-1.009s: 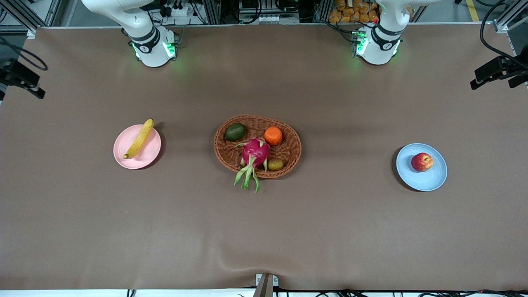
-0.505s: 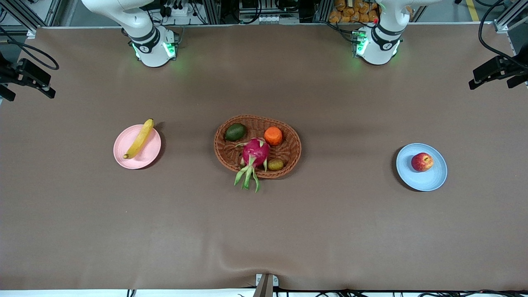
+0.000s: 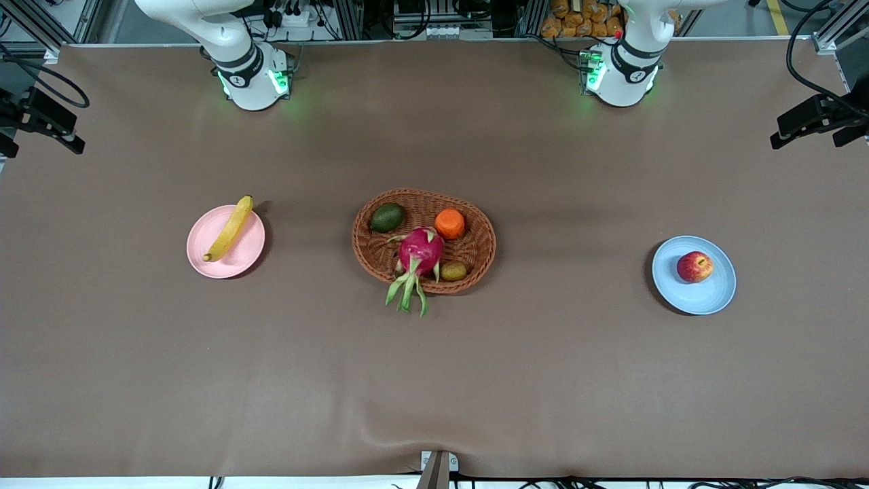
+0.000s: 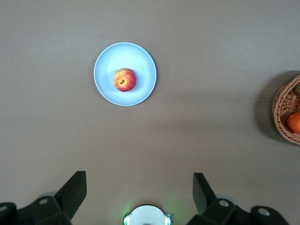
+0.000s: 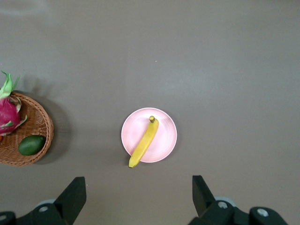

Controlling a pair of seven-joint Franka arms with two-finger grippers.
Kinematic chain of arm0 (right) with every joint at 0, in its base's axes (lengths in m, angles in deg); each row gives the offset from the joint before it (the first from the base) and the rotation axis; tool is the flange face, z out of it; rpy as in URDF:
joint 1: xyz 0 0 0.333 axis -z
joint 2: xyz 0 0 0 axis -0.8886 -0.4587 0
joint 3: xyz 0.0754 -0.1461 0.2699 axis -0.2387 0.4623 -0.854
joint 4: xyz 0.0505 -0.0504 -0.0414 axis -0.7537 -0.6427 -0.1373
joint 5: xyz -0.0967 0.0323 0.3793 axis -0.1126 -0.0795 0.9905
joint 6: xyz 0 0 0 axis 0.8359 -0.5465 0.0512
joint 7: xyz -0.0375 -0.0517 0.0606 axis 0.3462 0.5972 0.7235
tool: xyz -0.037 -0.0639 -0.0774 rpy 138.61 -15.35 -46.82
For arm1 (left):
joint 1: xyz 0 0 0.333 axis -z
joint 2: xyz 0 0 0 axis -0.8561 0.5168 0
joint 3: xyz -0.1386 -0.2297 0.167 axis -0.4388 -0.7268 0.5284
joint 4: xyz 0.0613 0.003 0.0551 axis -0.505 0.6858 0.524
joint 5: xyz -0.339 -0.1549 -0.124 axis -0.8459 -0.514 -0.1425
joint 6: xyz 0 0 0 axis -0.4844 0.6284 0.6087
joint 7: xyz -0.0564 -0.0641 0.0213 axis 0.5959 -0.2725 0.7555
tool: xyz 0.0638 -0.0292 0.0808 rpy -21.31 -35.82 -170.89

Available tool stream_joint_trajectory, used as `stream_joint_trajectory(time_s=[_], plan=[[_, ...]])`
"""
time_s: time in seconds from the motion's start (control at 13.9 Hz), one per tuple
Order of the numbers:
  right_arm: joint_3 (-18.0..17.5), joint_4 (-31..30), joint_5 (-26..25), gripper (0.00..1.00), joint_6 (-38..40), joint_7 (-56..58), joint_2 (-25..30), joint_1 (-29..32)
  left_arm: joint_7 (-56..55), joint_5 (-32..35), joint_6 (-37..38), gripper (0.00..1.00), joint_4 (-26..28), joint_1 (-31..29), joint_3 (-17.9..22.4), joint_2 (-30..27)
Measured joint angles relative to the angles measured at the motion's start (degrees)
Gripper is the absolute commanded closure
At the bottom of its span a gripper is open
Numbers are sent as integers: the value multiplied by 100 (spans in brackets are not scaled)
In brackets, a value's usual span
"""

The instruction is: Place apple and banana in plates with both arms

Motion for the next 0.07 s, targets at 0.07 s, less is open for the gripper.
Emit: stream_joint_trajectory(time_s=[0.07], plan=[[-290,-1,-2,0,24,-18,0,237,0,0,0,0,0,0,0,0]])
